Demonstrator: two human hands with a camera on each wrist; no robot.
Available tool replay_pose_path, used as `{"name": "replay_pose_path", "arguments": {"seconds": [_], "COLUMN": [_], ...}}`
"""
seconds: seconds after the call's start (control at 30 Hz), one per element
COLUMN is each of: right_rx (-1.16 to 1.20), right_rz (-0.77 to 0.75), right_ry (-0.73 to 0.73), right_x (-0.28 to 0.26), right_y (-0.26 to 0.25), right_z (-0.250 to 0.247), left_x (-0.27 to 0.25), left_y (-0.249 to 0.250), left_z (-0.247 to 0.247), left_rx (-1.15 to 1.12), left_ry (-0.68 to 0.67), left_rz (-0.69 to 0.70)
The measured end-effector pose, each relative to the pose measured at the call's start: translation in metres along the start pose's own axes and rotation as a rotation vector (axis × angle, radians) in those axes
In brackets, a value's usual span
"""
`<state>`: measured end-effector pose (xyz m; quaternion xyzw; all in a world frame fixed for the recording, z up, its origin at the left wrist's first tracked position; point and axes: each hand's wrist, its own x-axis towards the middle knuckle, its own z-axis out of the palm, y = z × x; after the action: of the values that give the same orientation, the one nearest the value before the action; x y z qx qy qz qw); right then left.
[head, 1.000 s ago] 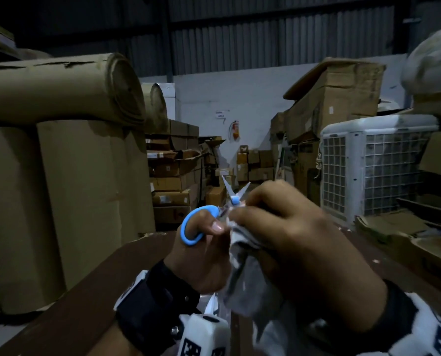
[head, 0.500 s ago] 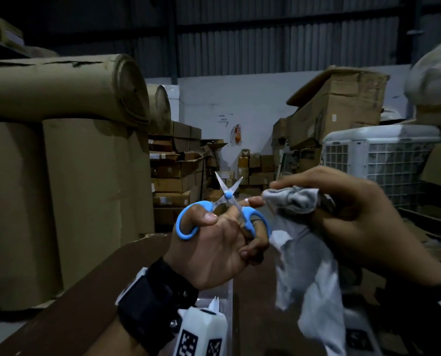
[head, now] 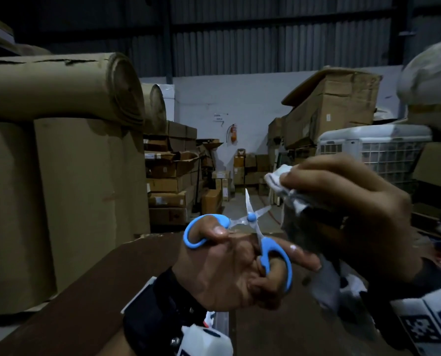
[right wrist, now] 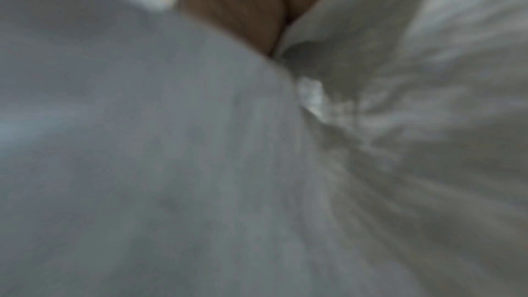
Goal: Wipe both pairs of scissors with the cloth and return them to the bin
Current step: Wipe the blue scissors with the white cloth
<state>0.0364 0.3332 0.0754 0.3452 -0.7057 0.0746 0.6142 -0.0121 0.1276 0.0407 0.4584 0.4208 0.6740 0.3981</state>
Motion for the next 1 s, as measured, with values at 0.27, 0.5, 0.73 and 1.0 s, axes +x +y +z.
{"name": "replay_pose_path", "arguments": {"seconds": [0.27, 0.5, 0.73, 1.0], "right_rx": [0.015, 0.034, -0.085, -0.006], "right_rz": [-0.283, -0.192, -0.051, -0.157], "right_ry": [-0.104, -0.173, -0.141, -0.243], "right_x": [-0.005, -0.009, -0.017, -0.008], "right_y": [-0.008, 0.008, 0.029, -0.007], "right_z": [0.015, 0.021, 0.015, 0.020], "left_x": [-0.007, -0.006, -0.005, -0.008], "left_y": [0.007, 0.005, 0.006, 0.006], "left_z": [0.006, -0.007, -0.010, -0.011], "left_rx": [0.010, -0.022, -0.072, 0.008], "left_ry": [0.013, 0.002, -0.057, 0.072], "left_rz": [-0.005, -0.048, -0.125, -0.060]}}
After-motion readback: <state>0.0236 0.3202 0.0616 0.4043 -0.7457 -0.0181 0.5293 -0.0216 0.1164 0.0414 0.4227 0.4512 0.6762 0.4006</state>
